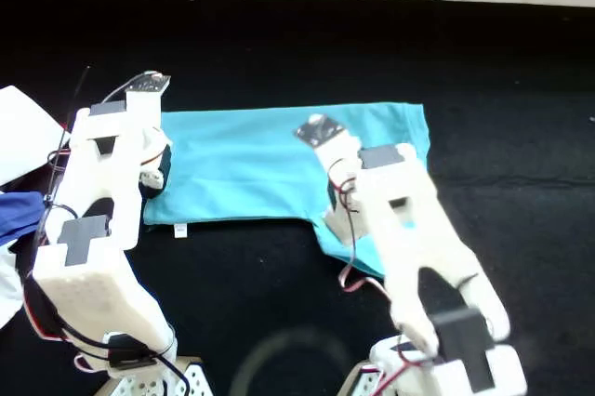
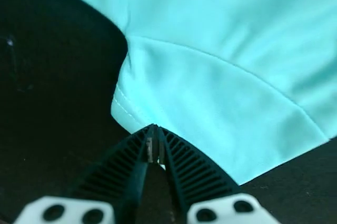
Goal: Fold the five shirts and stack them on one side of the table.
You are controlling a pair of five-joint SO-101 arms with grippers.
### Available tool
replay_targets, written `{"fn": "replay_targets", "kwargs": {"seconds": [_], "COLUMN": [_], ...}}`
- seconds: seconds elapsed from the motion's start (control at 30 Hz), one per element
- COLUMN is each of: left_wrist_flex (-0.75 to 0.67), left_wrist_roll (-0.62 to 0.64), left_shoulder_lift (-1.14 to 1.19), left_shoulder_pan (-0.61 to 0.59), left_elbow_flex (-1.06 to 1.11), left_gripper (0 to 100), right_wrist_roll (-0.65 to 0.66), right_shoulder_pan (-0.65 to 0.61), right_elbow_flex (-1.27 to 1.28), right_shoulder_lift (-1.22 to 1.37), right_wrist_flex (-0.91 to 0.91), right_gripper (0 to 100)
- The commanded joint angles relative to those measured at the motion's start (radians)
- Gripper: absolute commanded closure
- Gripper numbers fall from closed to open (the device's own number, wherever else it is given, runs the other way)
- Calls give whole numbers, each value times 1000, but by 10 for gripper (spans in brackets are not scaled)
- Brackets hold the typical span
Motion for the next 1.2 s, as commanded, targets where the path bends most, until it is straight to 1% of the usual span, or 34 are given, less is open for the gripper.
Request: {"fn": "replay_targets", "kwargs": {"seconds": [0.0,0.1,0.2,0.27,0.33,0.4,0.47,0.7,0.97,1.17], "left_wrist_flex": [64,209,304,307,305,305,307,310,305,315], "left_wrist_roll": [-6,-5,-5,-5,-5,-5,-5,-5,-5,-5], "left_shoulder_lift": [-12,-10,1,10,53,127,225,532,812,984], "left_shoulder_pan": [-2,-2,-2,1,21,44,65,76,71,71], "left_elbow_flex": [-116,-297,-490,-579,-650,-714,-782,-1078,-1481,-1765], "left_gripper": [991,991,991,991,991,991,991,991,991,991], "right_wrist_roll": [5,5,5,-21,-94,-150,-173,-176,-176,-176], "right_shoulder_pan": [117,219,263,278,291,289,282,282,323,326], "right_elbow_flex": [-56,-96,-165,-255,-380,-515,-631,-1013,-1392,-1664], "right_shoulder_lift": [-139,-120,-2,114,242,375,503,855,1139,1303], "right_wrist_flex": [-90,-199,-245,-246,-246,-242,-237,-139,-136,-134], "right_gripper": [991,989,989,989,989,989,989,989,989,989]}}
